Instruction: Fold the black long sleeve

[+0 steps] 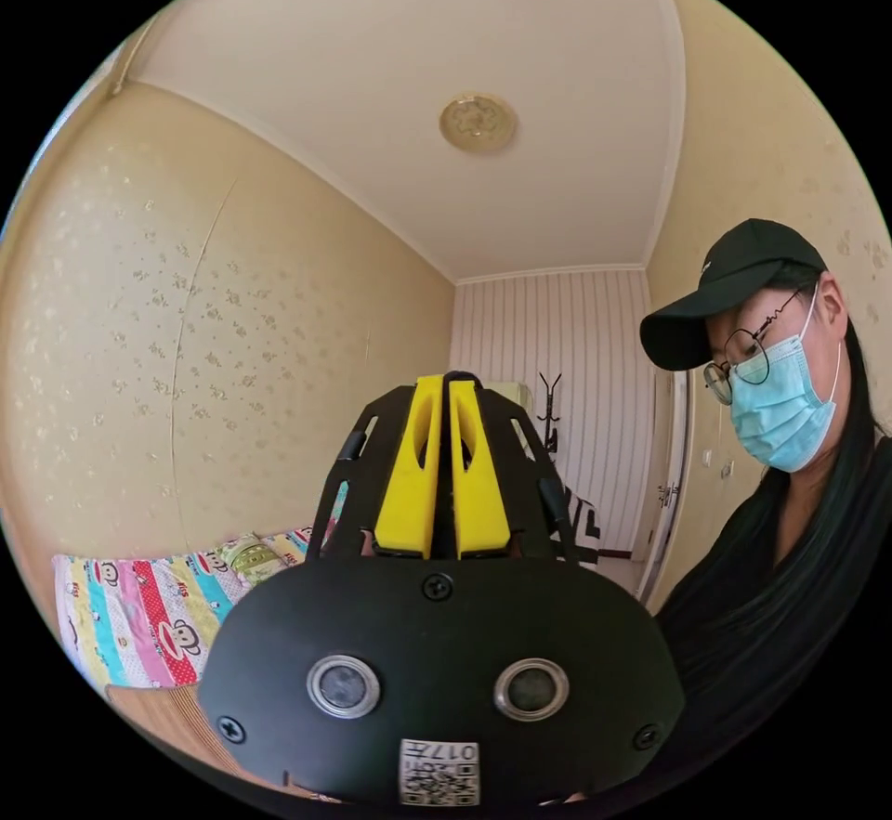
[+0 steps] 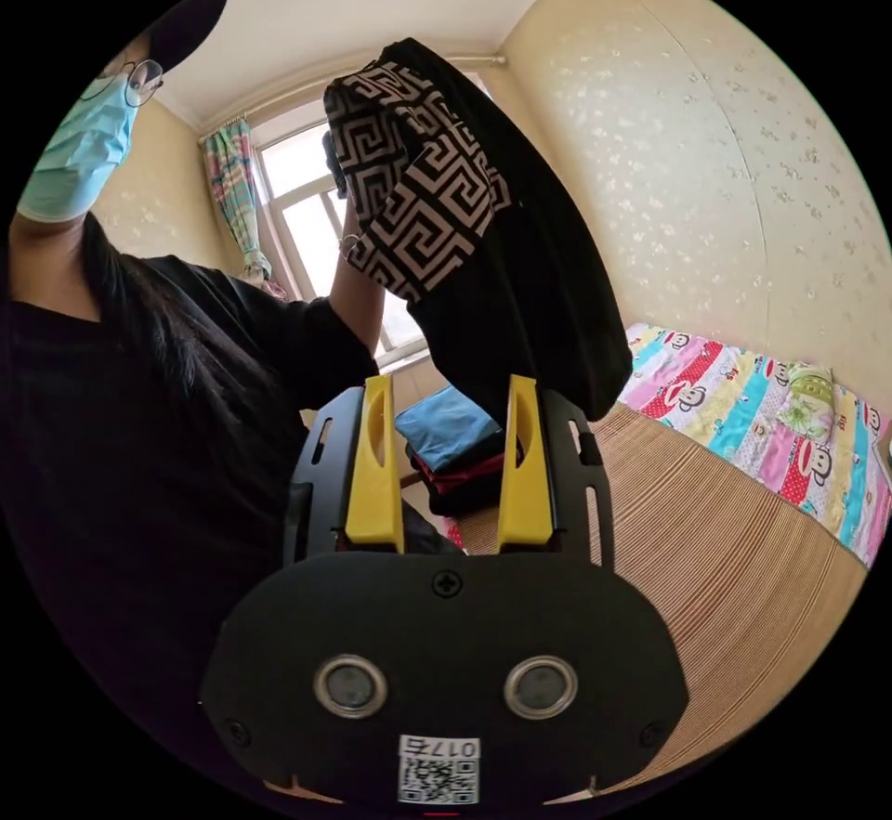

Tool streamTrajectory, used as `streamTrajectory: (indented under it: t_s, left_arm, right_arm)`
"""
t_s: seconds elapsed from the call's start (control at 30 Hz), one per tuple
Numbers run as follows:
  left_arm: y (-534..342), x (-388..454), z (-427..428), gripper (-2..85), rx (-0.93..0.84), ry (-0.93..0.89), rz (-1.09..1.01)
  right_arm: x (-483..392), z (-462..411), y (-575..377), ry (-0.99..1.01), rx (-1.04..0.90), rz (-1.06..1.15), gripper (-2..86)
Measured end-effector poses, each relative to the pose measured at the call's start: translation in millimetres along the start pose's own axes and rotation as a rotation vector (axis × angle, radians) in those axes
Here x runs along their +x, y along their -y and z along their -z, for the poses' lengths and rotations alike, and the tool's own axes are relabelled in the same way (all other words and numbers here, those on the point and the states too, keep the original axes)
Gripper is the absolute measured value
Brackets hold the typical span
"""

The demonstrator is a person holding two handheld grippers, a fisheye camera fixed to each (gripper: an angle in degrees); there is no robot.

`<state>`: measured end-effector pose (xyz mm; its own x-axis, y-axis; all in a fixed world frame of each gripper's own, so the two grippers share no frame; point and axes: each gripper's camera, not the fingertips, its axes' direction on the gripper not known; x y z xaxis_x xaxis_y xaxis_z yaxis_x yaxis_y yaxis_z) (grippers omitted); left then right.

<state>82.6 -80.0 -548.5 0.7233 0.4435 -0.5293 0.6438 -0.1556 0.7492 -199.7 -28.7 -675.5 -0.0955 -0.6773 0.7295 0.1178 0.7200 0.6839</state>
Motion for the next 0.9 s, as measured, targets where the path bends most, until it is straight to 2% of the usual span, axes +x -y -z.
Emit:
streamTrajectory:
  t_s: [0.1, 0.2, 0.27, 0.3, 0.37, 0.43, 0.53, 0.63, 0.7, 0.77, 0.8, 0.83, 0.87, 0.9]
  left_arm:
    - [-3, 12, 0, -1.0, 0.010, 0.085, 0.008]
    - [-7, 25, 1, -1.0, 0.014, 0.173, -0.005]
    - [-8, 31, 3, -1.0, 0.013, 0.194, -0.013]
    - [-9, 34, 5, -1.0, 0.003, 0.205, -0.017]
    - [-10, 35, 8, -1.0, -0.024, 0.234, -0.007]
    - [-14, 35, 12, -1.0, -0.055, 0.263, 0.011]
    - [-27, 37, 11, -0.9, -0.123, 0.156, 0.021]
    - [-46, 57, -15, -0.8, -0.291, -0.111, 0.013]
    - [-63, 104, -47, -0.4, -0.468, -0.519, -0.160]
    - [-74, 140, -56, 0.4, -0.482, -0.721, -0.301]
    - [-76, 152, -53, 0.3, -0.412, -0.790, -0.345]
    - [-76, 154, -52, 0.3, -0.376, -0.801, -0.345]
    - [-75, 153, -52, 0.3, -0.321, -0.772, -0.317]
    - [-74, 147, -57, 0.5, -0.299, -0.675, -0.259]
  right_arm:
    - [-17, -36, 27, 0.046, 0.037, 0.074, 17.0]
    - [-42, -59, 43, -0.150, 0.040, 0.121, 16.1]
    - [-48, -65, 47, -0.416, 0.026, 0.102, 7.2]
    - [-48, -61, 47, -0.474, 0.036, 0.102, 5.9]
    - [-35, -25, 47, -0.618, 0.136, 0.074, 2.9]
    - [-17, 10, 53, -0.671, 0.175, 0.005, 2.2]
    - [9, 65, 61, -0.793, 0.285, -0.116, 1.6]
    - [13, 118, 68, -0.836, 0.480, -0.148, 1.4]
    - [9, 144, 71, -0.746, 0.593, -0.079, 1.4]
    - [15, 177, 81, -0.459, 0.659, 0.017, 1.4]
    - [19, 183, 85, -0.373, 0.659, 0.029, 1.4]
    - [30, 194, 95, -0.179, 0.642, 0.060, 1.3]
    - [43, 201, 104, 0.050, 0.622, 0.097, 1.3]
    - [49, 203, 109, 0.169, 0.616, 0.113, 1.3]
